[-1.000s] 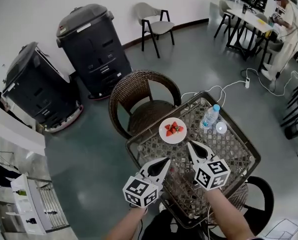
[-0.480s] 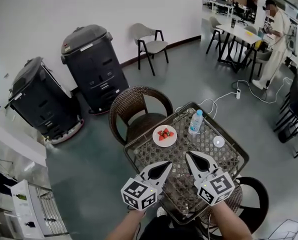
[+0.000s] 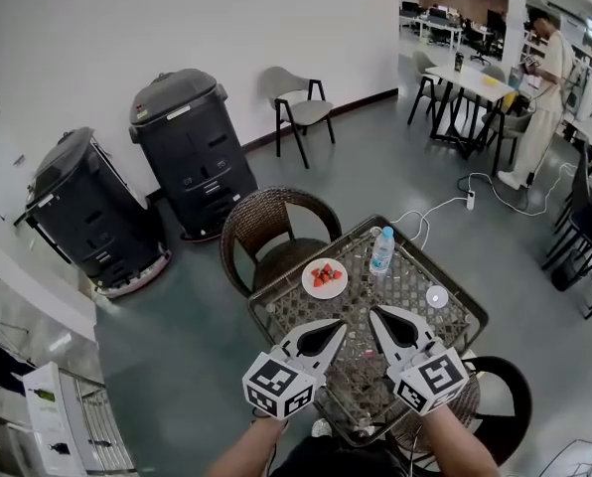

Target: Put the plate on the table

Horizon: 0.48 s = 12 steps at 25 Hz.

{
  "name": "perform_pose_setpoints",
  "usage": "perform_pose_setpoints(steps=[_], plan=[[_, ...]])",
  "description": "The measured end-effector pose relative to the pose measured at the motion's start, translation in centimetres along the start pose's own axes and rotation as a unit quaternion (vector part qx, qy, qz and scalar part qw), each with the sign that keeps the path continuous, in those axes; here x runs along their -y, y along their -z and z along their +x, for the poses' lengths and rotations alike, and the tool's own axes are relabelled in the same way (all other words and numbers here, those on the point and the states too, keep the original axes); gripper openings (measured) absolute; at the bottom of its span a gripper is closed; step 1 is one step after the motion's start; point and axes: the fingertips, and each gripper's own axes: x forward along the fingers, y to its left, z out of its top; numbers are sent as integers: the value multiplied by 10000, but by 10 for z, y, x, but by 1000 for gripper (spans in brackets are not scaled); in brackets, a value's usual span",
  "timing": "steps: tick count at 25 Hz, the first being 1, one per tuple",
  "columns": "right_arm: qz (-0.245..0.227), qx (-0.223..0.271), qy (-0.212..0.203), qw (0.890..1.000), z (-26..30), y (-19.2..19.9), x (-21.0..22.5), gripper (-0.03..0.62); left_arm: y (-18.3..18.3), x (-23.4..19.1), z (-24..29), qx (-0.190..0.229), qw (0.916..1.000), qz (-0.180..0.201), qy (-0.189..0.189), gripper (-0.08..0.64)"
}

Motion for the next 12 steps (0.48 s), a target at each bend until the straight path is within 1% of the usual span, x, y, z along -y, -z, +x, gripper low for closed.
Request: perform_pose_setpoints(steps=[12], plan=[[47,54,46,10000,-12,-5,5,5,-2,12,3,20,10000,42,40,6]])
